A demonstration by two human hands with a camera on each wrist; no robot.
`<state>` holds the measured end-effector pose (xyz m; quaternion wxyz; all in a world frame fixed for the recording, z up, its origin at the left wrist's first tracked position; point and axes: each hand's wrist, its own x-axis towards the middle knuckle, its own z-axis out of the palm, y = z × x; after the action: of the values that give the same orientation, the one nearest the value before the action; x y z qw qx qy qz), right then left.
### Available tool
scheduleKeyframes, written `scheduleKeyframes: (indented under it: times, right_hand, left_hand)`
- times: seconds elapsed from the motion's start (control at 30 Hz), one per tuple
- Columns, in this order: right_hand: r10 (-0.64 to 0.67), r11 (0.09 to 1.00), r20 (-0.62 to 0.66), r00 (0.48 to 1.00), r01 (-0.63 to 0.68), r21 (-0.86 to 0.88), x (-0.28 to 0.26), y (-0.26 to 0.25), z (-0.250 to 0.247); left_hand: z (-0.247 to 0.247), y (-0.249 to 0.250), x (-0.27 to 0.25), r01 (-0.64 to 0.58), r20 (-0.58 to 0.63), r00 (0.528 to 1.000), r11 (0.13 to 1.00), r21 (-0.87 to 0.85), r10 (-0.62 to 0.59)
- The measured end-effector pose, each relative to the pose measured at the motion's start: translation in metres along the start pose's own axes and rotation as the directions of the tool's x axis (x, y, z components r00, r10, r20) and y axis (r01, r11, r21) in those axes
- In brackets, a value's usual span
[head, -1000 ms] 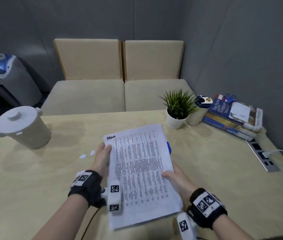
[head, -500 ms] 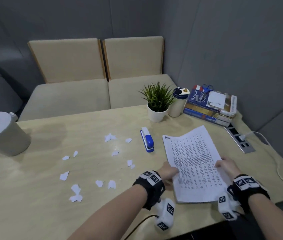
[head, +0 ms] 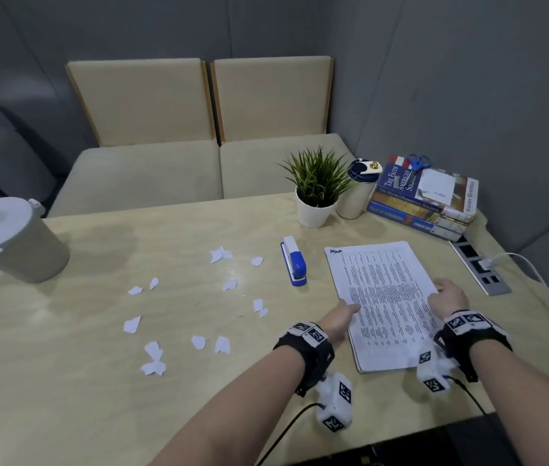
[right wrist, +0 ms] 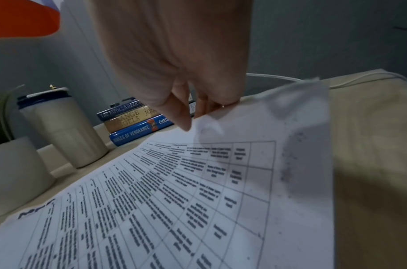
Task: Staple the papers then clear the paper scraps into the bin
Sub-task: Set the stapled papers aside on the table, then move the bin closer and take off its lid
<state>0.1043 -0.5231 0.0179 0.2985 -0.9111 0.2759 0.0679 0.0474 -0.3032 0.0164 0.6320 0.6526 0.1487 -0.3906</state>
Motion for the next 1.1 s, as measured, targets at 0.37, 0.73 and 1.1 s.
scheduleKeyframes:
  times: [0.37,0.73,1.1]
  right_hand:
    - [-0.27,0.939,-0.075,0.96,0.28,0.2,-0.088,-0.069,0.071]
    - [-0.532,0.84,0.291,0.795,0.538,0.066,-0.172,-0.113,0.185]
    - [-0.498,0.821,0.372,0.783,0.564,-0.088,-0.161,-0.128,0.197]
  left_hand:
    - [-0.09,-0.019,-0.064,-0.357,-0.24,0.73,0.656,0.665,0.64]
    - [-0.319,-0.147,-0.149,0.257,-0.85,0.404,0.85,0.46,0.338]
    - [-0.304,-0.163,-0.137,0.261,-0.774,0.54,0.809,0.527,0.33]
